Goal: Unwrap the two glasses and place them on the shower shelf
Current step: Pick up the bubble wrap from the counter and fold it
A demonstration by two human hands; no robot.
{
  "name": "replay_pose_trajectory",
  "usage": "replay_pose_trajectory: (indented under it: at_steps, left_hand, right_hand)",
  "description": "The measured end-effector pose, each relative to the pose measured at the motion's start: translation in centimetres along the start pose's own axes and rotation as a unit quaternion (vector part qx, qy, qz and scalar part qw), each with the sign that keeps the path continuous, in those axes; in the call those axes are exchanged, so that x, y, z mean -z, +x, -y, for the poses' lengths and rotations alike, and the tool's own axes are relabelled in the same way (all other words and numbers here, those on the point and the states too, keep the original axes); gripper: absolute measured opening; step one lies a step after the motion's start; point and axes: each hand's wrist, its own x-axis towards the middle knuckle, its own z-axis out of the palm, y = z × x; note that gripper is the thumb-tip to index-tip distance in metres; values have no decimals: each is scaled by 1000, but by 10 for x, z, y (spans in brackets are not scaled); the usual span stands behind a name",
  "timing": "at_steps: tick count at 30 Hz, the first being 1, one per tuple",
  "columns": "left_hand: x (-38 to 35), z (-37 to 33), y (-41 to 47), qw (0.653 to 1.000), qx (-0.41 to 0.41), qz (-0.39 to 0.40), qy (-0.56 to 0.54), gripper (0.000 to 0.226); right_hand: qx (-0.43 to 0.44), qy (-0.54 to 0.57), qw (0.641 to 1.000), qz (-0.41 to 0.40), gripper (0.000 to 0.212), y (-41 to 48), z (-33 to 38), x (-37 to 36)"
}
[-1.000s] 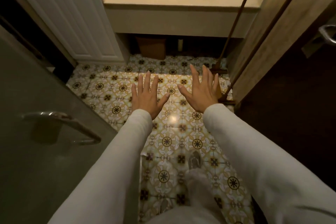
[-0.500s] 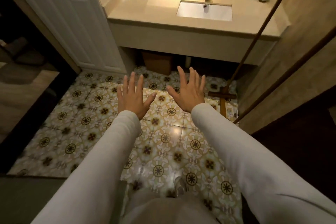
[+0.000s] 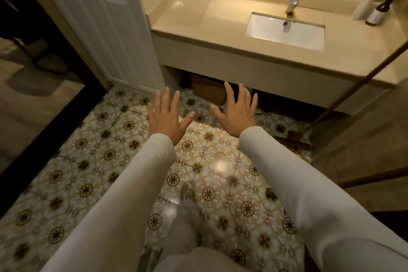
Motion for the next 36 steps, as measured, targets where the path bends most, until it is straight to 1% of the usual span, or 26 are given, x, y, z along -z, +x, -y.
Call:
replay_pose_trajectory:
  at_steps: [3,7,9,11,15,19,22,27,30,34,36]
  left_hand:
    - [2,16,58,1000,-24,-4,9,81]
    - [10,41,148,1000,-19,3,-1,80]
    - [14,51,190,1000,-28,-7,-9,80]
    - [14,60,226,999,-33,-17,9,79]
    - [13,72,295,999,-30,5,29,81]
    - [4,74,352,999,-36,19,22,80]
    - [-7,71,393,999,-27,26,14,80]
    - [-23,61,472,999,-4,32,12,82]
    - [-29,56,523,998,19,52,-9,81]
    - [-33,57,581,997,41,71,14,81]
    - [-34,59,606,996,57,73,8,81]
  right_hand:
    - [7,-25,1000,-5,80,57,16,-7]
    - [10,-63,998,-5,81,138,42,-14]
    - [6,-69,998,-5,81,177,52,-15]
    - [5,-76,997,-10,81,207,59,-17]
    - [5,-79,997,-9,81,265,64,-18]
    - [-11,-76,997,6,82,321,60,-22]
    - [-4,-80,997,10,82,364,52,-30]
    - [6,-65,998,27,81,449,34,-42]
    - [10,-53,998,36,81,509,24,-46]
    - [15,-21,999,48,80,582,18,-48]
    - [23,-18,998,52,80,612,16,-50]
